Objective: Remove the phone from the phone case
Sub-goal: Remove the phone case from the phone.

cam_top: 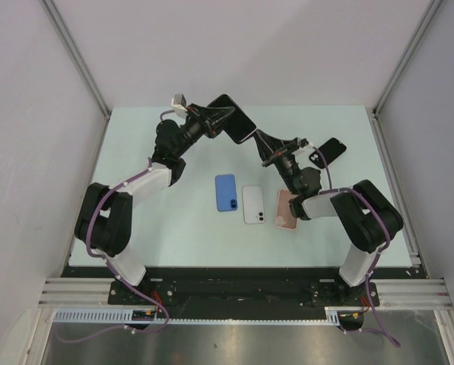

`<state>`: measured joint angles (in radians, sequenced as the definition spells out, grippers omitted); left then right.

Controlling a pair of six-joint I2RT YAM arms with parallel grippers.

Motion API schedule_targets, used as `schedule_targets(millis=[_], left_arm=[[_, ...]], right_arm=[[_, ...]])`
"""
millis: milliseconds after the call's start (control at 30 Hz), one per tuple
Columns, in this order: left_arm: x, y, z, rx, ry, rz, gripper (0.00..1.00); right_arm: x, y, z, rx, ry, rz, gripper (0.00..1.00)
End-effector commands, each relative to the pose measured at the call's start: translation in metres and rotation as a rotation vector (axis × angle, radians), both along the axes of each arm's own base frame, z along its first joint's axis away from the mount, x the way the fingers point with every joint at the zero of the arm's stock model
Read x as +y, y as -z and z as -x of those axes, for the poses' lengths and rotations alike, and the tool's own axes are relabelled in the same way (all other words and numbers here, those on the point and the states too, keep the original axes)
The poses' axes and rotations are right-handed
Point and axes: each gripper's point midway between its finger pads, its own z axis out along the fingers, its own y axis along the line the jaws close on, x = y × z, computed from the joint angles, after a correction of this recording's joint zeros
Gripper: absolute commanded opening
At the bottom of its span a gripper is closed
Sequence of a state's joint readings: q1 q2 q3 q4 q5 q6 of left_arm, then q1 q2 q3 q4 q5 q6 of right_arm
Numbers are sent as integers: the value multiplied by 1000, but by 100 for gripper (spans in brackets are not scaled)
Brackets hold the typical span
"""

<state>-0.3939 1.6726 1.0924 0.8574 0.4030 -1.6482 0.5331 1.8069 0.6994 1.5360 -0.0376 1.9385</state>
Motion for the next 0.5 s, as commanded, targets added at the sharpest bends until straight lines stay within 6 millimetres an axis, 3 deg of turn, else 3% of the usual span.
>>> schedule_targets(millis=[0, 167, 467], left_arm=[[4, -179, 223, -728, 565, 339, 0], [-3, -171, 216, -694, 577, 323, 0], [-11, -169, 217, -689, 607, 284, 0]], right_arm=[[53, 121, 37, 102, -219, 483, 0], [41, 107, 38, 48, -197, 606, 0], [38, 120, 39, 6, -261, 942, 0]])
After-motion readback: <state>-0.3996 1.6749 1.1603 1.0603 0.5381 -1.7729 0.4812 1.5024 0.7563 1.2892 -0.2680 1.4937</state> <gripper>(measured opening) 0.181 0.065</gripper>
